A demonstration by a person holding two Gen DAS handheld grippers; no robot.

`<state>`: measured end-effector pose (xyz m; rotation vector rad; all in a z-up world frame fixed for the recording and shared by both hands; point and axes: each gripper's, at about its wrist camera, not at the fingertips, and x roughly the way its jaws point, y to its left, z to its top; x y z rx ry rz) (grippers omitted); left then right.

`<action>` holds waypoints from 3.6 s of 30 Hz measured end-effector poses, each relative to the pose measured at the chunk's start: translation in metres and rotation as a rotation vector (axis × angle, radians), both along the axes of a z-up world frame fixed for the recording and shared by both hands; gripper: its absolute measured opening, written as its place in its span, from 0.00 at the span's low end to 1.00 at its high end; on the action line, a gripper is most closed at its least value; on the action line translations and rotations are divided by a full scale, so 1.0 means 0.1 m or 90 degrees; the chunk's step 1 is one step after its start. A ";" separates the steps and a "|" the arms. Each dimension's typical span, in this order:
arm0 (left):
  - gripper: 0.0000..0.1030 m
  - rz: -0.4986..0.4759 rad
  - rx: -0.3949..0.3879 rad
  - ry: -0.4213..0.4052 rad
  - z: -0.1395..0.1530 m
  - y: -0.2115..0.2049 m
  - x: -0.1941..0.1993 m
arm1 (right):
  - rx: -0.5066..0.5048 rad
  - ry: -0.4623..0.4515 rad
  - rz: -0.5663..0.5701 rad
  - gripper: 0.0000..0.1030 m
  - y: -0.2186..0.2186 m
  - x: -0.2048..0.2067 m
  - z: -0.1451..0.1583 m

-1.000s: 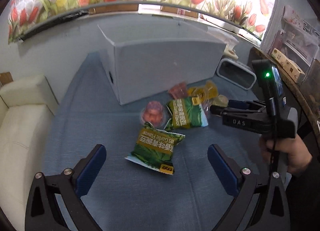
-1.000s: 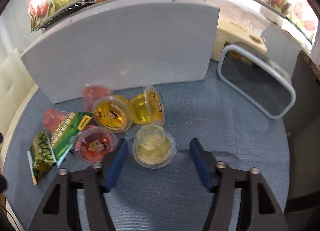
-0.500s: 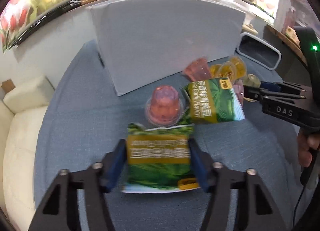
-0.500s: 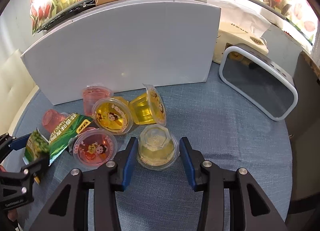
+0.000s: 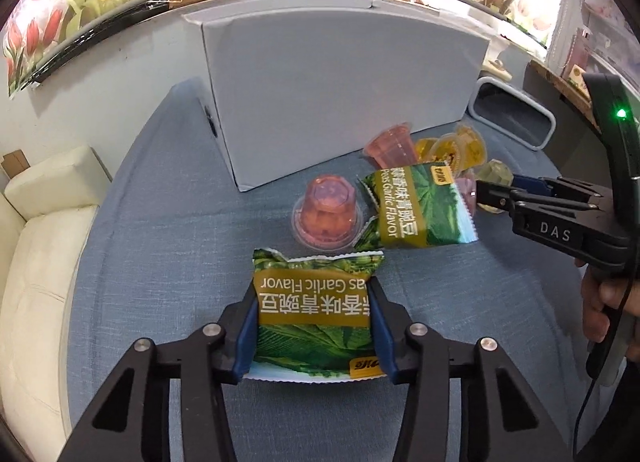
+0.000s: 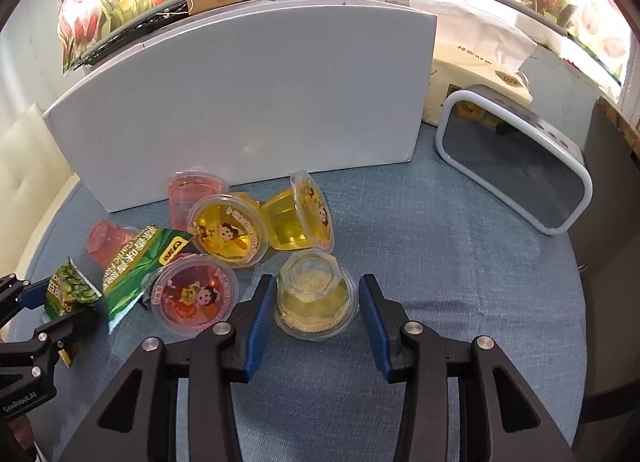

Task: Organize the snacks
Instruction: 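Grasp the green garlic-flavor pack with the left gripper while the right lifts the cup, then lower the jelly cup and garlic pack into the white box and release both, then move both open grippers back toward the remaining jelly cups on the table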

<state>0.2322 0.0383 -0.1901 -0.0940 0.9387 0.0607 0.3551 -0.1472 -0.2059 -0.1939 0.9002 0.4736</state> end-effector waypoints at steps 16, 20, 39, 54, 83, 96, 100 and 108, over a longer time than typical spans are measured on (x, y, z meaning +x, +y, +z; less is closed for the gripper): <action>0.51 -0.025 -0.004 -0.050 0.56 -0.16 -0.28 | 0.042 -0.027 0.008 0.40 -0.31 -0.55 0.42; 0.51 -0.033 -0.014 -0.068 0.80 -0.21 -0.30 | 0.061 -0.059 0.020 0.40 -0.39 -0.75 0.74; 0.51 0.000 -0.029 -0.138 1.75 0.12 0.64 | 0.089 -0.130 0.053 0.40 0.03 -0.06 1.72; 0.51 0.019 -0.019 -0.103 1.54 0.62 1.73 | 0.077 -0.079 0.051 0.40 0.75 1.22 1.67; 1.00 -0.019 -0.001 -0.122 1.38 0.59 1.51 | 0.084 -0.077 0.001 0.88 0.49 1.16 1.53; 1.00 -0.024 -0.059 -0.175 1.52 0.32 0.22 | 0.086 -0.092 -0.013 0.89 -0.21 -0.13 1.19; 1.00 -0.026 -0.031 -0.168 1.43 0.14 -0.20 | 0.058 -0.079 -0.002 0.89 -0.23 -0.34 0.84; 1.00 -0.047 -0.039 -0.132 1.07 -0.23 -0.93 | 0.091 -0.033 -0.091 0.82 -0.24 0.06 0.54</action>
